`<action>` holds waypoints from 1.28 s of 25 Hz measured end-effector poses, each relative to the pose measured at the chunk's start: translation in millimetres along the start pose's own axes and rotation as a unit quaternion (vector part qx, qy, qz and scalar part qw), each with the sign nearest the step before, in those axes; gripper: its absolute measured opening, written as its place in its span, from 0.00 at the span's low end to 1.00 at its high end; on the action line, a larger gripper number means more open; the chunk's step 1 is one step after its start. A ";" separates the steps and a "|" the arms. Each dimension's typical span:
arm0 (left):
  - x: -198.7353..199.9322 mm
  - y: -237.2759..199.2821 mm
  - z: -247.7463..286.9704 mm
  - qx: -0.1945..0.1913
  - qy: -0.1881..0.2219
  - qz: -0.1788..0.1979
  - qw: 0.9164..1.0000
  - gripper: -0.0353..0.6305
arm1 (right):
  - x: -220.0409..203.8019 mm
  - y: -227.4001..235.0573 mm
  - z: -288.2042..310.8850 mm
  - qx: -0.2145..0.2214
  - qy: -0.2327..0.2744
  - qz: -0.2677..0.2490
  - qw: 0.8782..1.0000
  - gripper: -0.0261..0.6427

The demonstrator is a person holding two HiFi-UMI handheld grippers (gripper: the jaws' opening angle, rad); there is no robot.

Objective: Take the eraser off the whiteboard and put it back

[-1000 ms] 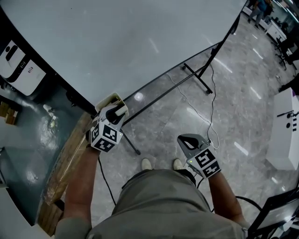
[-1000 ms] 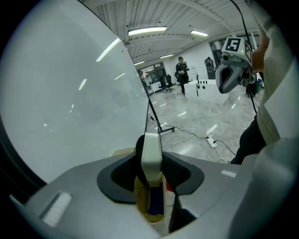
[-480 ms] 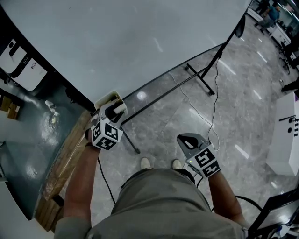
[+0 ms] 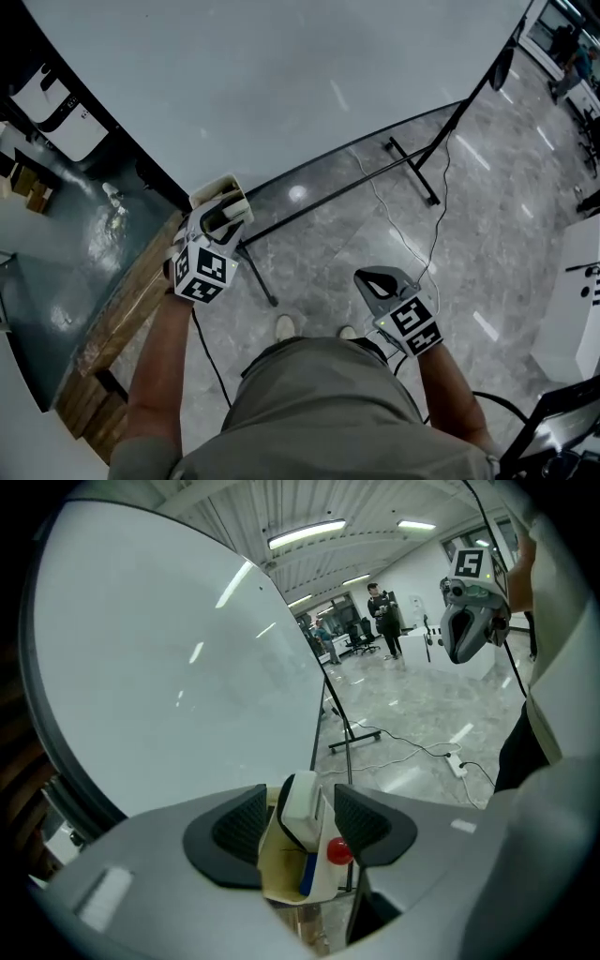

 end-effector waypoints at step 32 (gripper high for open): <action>105.1 252.4 -234.5 0.149 0.080 -0.287 0.943 0.16 | -54.6 1.1 -92.0 0.199 0.079 -0.174 0.961 0.04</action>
Point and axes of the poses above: the fingertips, and each gripper's own axes: z forward along the fingers, y to its right, x out of its top, the point moved 10 cm from there along -z, backward along the fingers, and after that the axes turned 2 degrees about -y, right-handed, at the moved point
